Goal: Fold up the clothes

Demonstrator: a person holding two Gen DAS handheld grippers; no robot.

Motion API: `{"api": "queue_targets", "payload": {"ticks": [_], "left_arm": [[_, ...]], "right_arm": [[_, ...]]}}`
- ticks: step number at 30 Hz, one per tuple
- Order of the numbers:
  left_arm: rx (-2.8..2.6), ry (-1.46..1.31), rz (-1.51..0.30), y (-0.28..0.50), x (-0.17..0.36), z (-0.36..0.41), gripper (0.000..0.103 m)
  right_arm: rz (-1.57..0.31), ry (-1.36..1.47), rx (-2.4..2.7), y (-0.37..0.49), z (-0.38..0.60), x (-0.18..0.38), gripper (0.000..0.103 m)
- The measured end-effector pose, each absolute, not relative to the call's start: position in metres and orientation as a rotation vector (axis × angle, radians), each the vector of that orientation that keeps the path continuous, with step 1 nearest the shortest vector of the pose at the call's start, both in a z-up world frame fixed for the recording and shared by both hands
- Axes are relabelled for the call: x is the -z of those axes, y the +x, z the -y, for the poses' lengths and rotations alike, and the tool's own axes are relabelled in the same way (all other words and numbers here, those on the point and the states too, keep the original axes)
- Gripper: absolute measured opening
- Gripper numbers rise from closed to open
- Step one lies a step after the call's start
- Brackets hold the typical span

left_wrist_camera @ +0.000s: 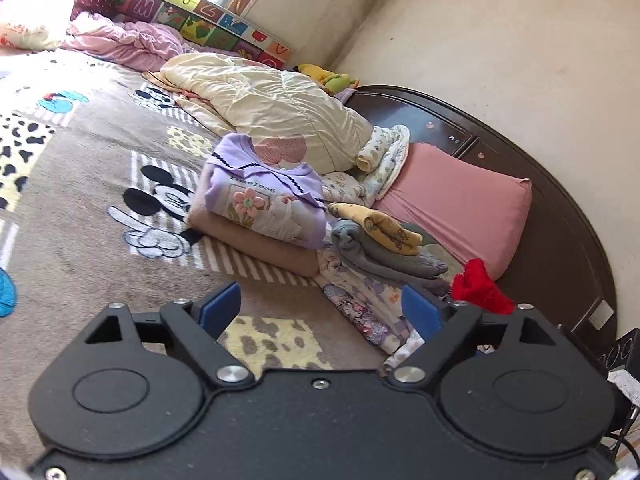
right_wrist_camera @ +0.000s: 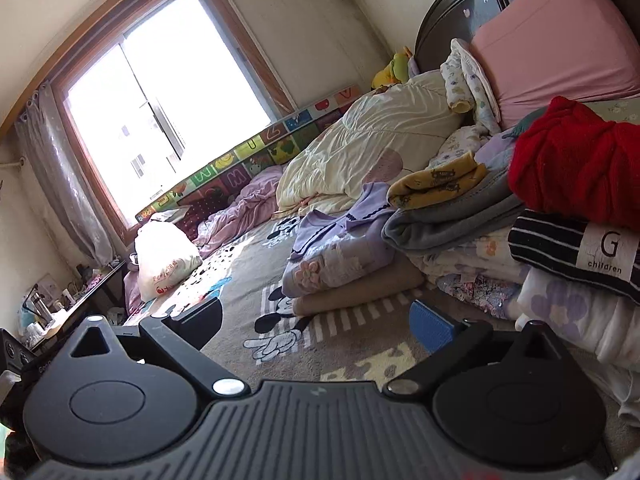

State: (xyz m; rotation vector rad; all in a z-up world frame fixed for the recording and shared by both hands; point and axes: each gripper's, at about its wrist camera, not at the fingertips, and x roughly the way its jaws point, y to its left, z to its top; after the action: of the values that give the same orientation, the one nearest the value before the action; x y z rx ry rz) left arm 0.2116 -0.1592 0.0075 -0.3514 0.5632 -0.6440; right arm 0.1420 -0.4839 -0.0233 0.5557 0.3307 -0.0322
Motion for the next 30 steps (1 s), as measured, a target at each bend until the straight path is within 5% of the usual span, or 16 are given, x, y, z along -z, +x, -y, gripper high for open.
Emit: {"api": "queue_targets", "payload": {"ticks": [5,30], "left_arm": [[0.462,-0.191,-0.525,0.165,-0.015,0.128,0.103],[0.14,-0.017,-0.492,0.034,-0.039,0.044,0.103]], "right_arm": [[-0.45,0.527,0.001,0.126,0.431,0.027,0.103],[-0.602,0.179,-0.061,0.05,0.273,-0.014,0.103]]}}
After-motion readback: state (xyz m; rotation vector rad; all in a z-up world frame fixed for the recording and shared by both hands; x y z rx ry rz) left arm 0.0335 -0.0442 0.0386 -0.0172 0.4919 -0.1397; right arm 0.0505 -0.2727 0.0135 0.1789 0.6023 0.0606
